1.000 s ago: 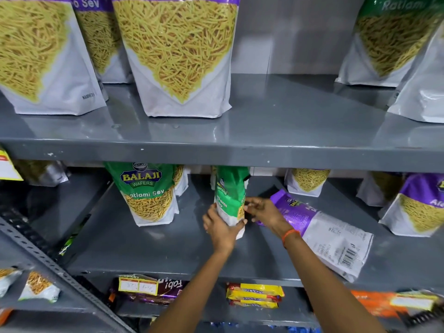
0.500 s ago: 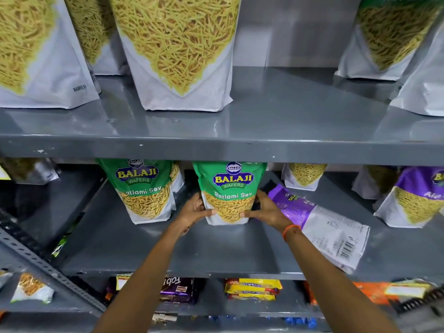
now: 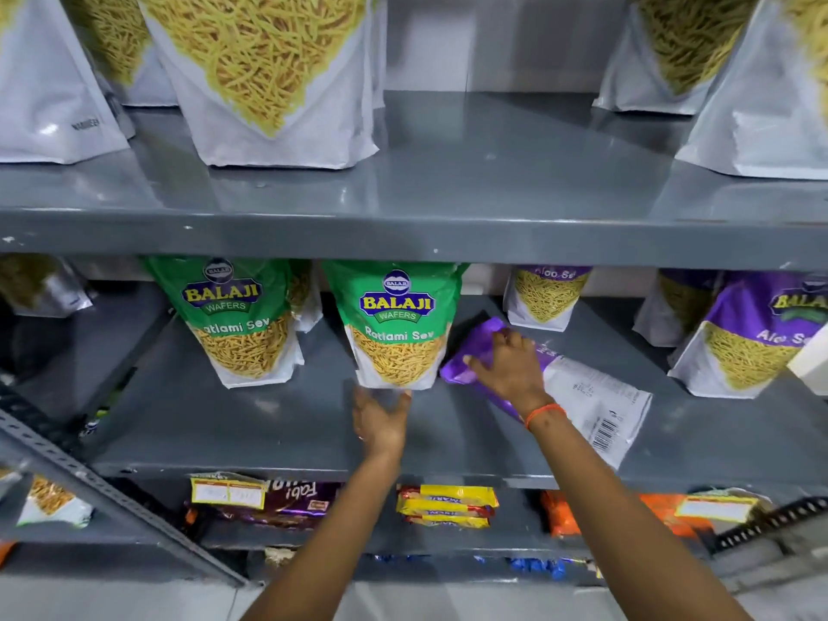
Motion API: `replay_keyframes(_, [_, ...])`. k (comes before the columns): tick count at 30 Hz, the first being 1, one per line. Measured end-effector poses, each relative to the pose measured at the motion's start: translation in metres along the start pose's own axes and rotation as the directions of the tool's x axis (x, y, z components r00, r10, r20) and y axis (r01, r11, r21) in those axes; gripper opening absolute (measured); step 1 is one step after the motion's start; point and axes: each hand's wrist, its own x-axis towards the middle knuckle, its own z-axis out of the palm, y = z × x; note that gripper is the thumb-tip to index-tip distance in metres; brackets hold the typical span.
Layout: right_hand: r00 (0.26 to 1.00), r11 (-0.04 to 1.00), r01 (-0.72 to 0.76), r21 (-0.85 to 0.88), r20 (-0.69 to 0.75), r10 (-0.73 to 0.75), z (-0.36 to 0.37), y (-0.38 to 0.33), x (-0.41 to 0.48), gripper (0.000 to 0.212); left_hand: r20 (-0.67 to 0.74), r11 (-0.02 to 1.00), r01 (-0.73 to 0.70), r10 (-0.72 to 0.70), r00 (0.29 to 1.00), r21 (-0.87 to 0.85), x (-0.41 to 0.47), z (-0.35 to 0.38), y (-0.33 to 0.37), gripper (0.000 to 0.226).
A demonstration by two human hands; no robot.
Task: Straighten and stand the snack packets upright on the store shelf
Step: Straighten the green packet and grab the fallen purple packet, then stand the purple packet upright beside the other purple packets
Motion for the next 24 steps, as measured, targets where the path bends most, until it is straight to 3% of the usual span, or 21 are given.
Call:
replay_keyframes(2, [0.986, 0.981, -0.082, -0.175, 0.127, 0.105, -0.014, 0.025, 0.000, 0.070, 0.004, 0.997, 0.076, -0.076, 0.997, -0.016, -0.028, 0.035, 0.001, 0.030])
replay_keyframes(4, [0.954, 0.972, -0.124, -0.202, 0.247, 0.173, -0.024, 0.058, 0.003, 0.073, 0.143, 0.991, 0.123, -0.114, 0.983, -0.059, -0.055, 0.073, 0.006, 0.032])
replay_keyframes(6, [0.922, 0.976, -0.185, -0.115, 0.322, 0.213, -0.026, 0.103, 0.015, 0.079, 0.283, 0.976, 0.196, -0.161, 0.945, -0.099, -0.074, 0.104, 0.013, 0.036])
replay_keyframes(8, [0.868, 0.969, -0.243, -0.053, 0.435, 0.241, -0.037, 0.133, 0.014, 0.078, 0.334, 0.945, 0.287, -0.223, 0.916, -0.154, -0.081, 0.128, 0.016, 0.032])
replay_keyframes(11, [0.888, 0.988, -0.153, -0.035, 0.435, 0.152, -0.069, 0.138, 0.012, 0.046, 0.326, 0.889, 0.356, -0.258, 0.909, -0.288, -0.090, 0.137, 0.024, 0.014])
replay_keyframes(14, [0.888, 0.986, -0.168, 0.024, 0.438, 0.141, -0.085, 0.140, 0.015, 0.043, 0.360, 0.807, 0.434, -0.297, 0.885, -0.401, -0.101, 0.134, 0.032, 0.017])
replay_keyframes(17, [0.891, 0.973, -0.203, 0.108, 0.432, 0.138, -0.083, 0.162, 0.024, 0.031, 0.380, 0.815, 0.423, -0.275, 0.883, -0.395, -0.108, 0.132, 0.040, 0.023])
replay_keyframes(19, [0.880, 0.889, -0.312, 0.335, 0.454, 0.137, -0.087, 0.169, 0.018, 0.018, 0.406, 0.825, 0.409, -0.245, 0.881, -0.389, -0.113, 0.129, 0.047, 0.019])
replay_keyframes(21, [0.899, 0.676, -0.386, 0.627, 0.421, 0.123, -0.085, 0.177, 0.017, 0.021, 0.418, 0.837, 0.371, -0.193, 0.888, -0.403, -0.111, 0.128, 0.051, 0.016])
replay_keyframes(22, [0.910, 0.576, -0.393, 0.717, 0.394, 0.130, -0.085, 0.182, 0.020, 0.025, 0.410, 0.848, 0.325, -0.143, 0.901, -0.419, -0.110, 0.129, 0.055, 0.015])
replay_keyframes(24, [0.940, 0.507, -0.336, 0.794, 0.312, 0.135, -0.089, 0.188, 0.026, 0.026, 0.382, 0.872, 0.204, -0.021, 0.924, -0.445, -0.106, 0.135, 0.069, 0.016])
